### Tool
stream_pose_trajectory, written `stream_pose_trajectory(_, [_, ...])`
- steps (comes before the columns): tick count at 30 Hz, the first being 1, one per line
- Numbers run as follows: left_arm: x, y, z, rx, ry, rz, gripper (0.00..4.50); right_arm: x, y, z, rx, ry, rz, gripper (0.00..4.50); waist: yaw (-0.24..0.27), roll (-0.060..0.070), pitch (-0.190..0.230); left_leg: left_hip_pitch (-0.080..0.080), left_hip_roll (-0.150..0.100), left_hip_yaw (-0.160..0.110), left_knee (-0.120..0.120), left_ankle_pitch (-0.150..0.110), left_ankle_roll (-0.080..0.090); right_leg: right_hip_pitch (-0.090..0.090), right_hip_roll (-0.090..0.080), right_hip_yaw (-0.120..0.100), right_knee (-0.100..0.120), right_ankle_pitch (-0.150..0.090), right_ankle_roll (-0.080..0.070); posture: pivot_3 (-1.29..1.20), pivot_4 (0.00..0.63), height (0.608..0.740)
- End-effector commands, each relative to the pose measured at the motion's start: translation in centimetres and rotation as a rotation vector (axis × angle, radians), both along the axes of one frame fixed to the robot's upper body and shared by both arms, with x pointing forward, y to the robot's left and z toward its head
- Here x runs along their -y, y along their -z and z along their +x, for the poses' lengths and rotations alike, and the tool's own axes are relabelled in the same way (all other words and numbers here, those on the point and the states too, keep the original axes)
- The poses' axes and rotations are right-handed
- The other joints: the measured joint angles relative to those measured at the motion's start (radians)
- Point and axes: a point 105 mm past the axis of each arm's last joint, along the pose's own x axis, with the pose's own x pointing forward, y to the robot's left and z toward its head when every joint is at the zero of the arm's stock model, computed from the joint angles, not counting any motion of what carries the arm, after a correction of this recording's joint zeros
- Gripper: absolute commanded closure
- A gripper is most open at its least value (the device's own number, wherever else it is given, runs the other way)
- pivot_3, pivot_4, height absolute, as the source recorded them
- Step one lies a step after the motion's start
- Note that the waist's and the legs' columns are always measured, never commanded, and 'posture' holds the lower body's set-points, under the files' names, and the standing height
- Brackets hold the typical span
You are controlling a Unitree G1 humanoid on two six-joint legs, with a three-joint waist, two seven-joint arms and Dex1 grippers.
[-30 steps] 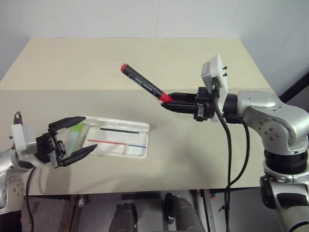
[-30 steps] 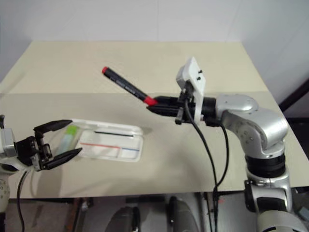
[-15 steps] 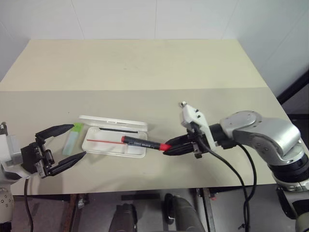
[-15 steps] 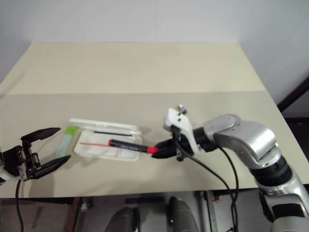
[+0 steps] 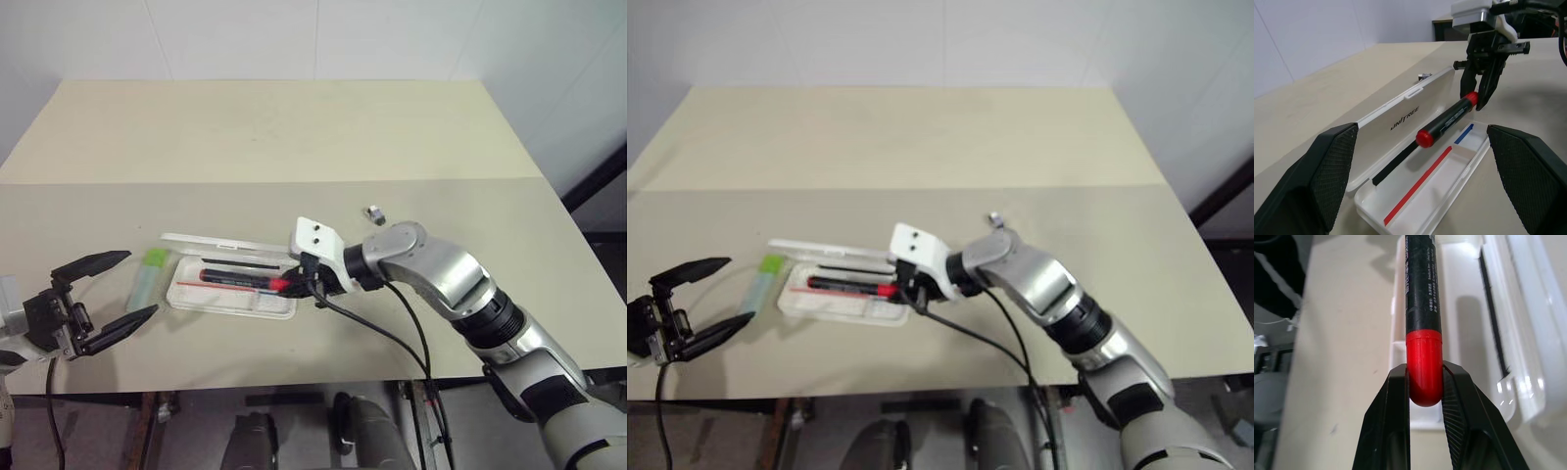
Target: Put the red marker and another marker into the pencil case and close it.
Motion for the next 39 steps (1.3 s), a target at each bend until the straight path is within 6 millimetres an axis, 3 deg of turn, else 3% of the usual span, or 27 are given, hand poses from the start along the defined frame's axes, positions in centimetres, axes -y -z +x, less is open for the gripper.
stream_pose_trajectory(1, [-0.3, -1.1, -0.2, 0.048, -0.019, 0.026, 0.00, -0.9, -0.8, 0.0, 0.071, -0.023, 0.009, 3.96, 0.000, 0.000, 0.000, 0.000, 0.000, 0.000, 0.000, 0.000, 0.000, 0.000, 0.000, 0.000, 0.000, 0.000, 0.000, 0.00, 0.150, 0.740])
stream_pose_trajectory(11, [0.0, -1.3, -0.3, 0.056, -0.019, 0.023, 0.00, -2.8, -1.2, 1.0, 0.107, -0.004, 0.030, 3.96, -0.004, 0.000, 0.000, 0.000, 0.000, 0.000, 0.002, 0.000, 0.000, 0.000, 0.000, 0.000, 0.001, 0.000, 0.000, 0.00, 0.150, 0.740])
stream_pose_trajectory(22, [0.4, -1.5, -0.5, 0.065, -0.009, 0.020, 0.00, -3.4, -1.1, 1.3, 0.129, -0.013, 0.032, 3.96, -0.006, 0.000, 0.000, 0.000, 0.000, 0.000, 0.003, 0.000, 0.000, 0.000, 0.000, 0.000, 0.004, 0.000, 0.000, 0.00, 0.150, 0.740])
stream_pose_trajectory(23, [0.4, -1.5, -0.5, 0.065, -0.007, 0.019, 0.00, -3.4, -1.1, 1.3, 0.129, -0.015, 0.033, 3.22, -0.007, 0.000, 0.000, 0.000, 0.000, 0.000, 0.003, 0.000, 0.000, 0.000, 0.000, 0.000, 0.004, 0.000, 0.000, 0.00, 0.150, 0.740])
stream_pose_trajectory(32, [0.7, -1.5, -0.6, 0.072, 0.003, 0.012, 0.00, -3.5, -1.0, 0.8, 0.127, -0.037, 0.033, 0.08, -0.010, 0.000, 0.000, 0.000, 0.000, -0.001, 0.005, 0.000, 0.000, 0.000, 0.000, 0.000, 0.006, 0.000, -0.001, 0.00, 0.150, 0.740])
stream_pose_trajectory(39, [1.0, -1.5, -0.6, 0.076, 0.004, 0.005, 0.00, -2.9, -1.6, -0.8, 0.103, -0.108, 0.050, 0.03, -0.010, 0.000, 0.000, 0.000, 0.000, -0.001, 0.006, 0.000, 0.000, 0.000, 0.000, 0.000, 0.007, 0.000, -0.001, 0.00, 0.150, 0.740])
